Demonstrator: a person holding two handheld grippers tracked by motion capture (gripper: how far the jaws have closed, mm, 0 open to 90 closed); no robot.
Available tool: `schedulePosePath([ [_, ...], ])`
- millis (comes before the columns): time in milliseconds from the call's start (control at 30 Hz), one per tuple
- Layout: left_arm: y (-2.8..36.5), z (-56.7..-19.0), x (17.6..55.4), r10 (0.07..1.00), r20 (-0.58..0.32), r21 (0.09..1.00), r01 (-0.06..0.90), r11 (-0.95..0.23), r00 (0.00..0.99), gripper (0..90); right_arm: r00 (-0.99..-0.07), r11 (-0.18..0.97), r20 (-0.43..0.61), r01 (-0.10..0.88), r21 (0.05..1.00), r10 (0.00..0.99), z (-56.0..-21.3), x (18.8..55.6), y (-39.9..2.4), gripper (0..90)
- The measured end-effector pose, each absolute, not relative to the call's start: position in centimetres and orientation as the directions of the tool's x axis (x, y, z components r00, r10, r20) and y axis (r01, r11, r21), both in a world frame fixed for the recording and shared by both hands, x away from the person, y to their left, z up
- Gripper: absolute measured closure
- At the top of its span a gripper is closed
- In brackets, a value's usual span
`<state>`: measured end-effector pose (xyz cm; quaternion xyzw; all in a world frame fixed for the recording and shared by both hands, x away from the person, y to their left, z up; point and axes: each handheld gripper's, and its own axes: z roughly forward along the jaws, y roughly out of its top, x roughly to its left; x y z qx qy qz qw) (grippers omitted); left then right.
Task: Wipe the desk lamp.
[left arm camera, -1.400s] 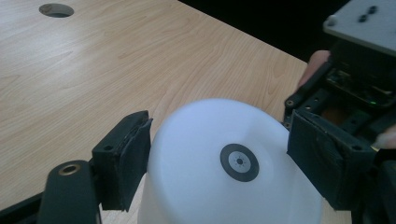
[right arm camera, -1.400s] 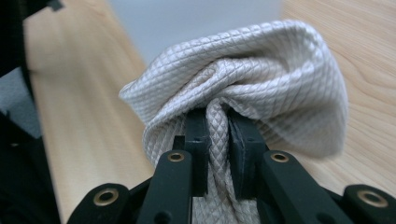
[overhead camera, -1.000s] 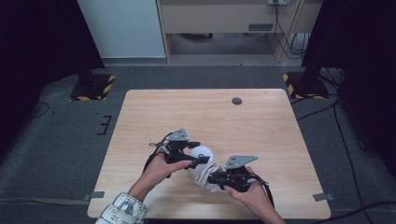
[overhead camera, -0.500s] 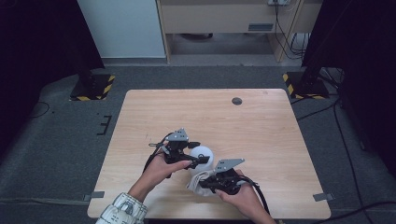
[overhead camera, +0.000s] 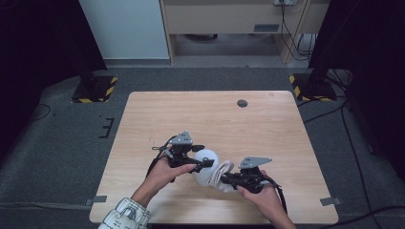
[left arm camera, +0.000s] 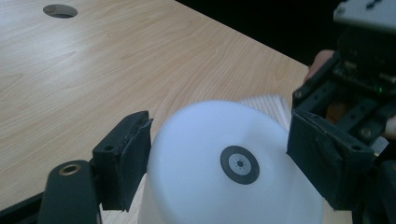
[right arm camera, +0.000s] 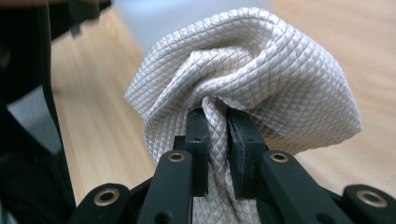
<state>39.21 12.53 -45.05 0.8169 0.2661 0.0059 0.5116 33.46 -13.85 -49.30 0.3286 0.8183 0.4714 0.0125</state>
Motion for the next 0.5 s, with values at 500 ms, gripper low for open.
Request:
schedulePosePath([
  [500, 14.6, -43.6, 37.0, 0.506, -0.146, 0.891, 0.336, -0.306, 0.85, 12.5, -0.768, 0.292, 0.303, 0.529, 0.797, 0.565, -46.8, 37.5, -15.1, 79.4],
])
